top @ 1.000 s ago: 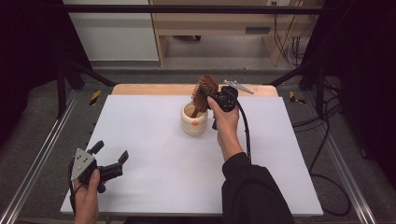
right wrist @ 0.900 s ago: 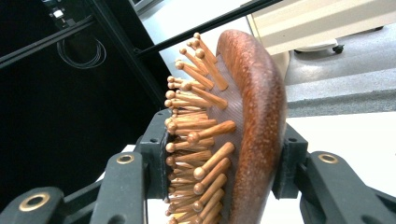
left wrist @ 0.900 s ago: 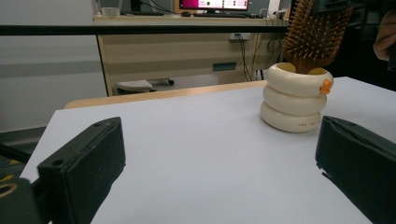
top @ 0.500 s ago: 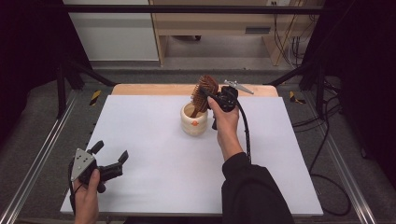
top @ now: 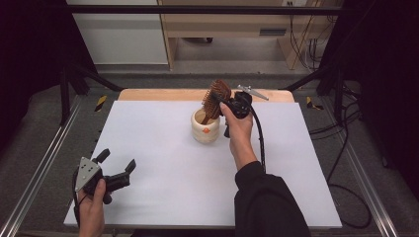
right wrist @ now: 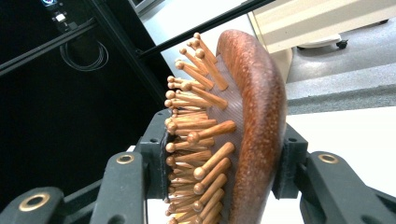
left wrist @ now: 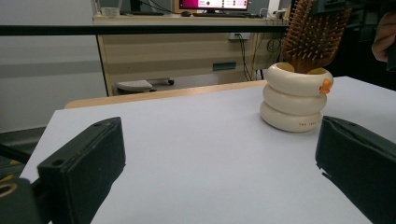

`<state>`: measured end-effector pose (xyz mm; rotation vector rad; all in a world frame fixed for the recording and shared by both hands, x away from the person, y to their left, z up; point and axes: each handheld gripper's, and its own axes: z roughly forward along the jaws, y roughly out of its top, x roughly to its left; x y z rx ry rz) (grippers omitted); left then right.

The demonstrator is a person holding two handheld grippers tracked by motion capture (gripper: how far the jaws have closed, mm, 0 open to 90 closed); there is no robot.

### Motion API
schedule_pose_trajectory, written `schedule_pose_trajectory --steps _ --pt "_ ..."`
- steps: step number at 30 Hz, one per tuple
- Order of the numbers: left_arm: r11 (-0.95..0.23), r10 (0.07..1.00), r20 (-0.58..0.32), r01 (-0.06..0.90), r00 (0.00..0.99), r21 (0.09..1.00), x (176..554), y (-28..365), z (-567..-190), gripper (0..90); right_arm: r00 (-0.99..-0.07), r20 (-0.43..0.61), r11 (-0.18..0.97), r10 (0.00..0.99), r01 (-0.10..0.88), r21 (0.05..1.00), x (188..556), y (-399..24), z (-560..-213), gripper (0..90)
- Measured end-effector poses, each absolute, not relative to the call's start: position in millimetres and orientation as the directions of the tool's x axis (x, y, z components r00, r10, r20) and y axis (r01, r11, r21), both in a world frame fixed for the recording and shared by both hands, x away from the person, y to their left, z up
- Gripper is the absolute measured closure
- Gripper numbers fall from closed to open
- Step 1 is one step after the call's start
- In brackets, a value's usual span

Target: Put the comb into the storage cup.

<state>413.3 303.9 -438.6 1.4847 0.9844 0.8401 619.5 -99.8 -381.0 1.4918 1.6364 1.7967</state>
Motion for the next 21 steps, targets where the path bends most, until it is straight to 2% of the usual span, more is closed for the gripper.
schedule_pose_trajectory --steps 21 --pt "-0.045 0.916 -0.012 0.131 0.402 0.99 413.6 303.6 -438.7 1.8 -0.42 0.498 -0.324 0.759 0.42 0.848 620.7 -104.7 -383.3 50.4"
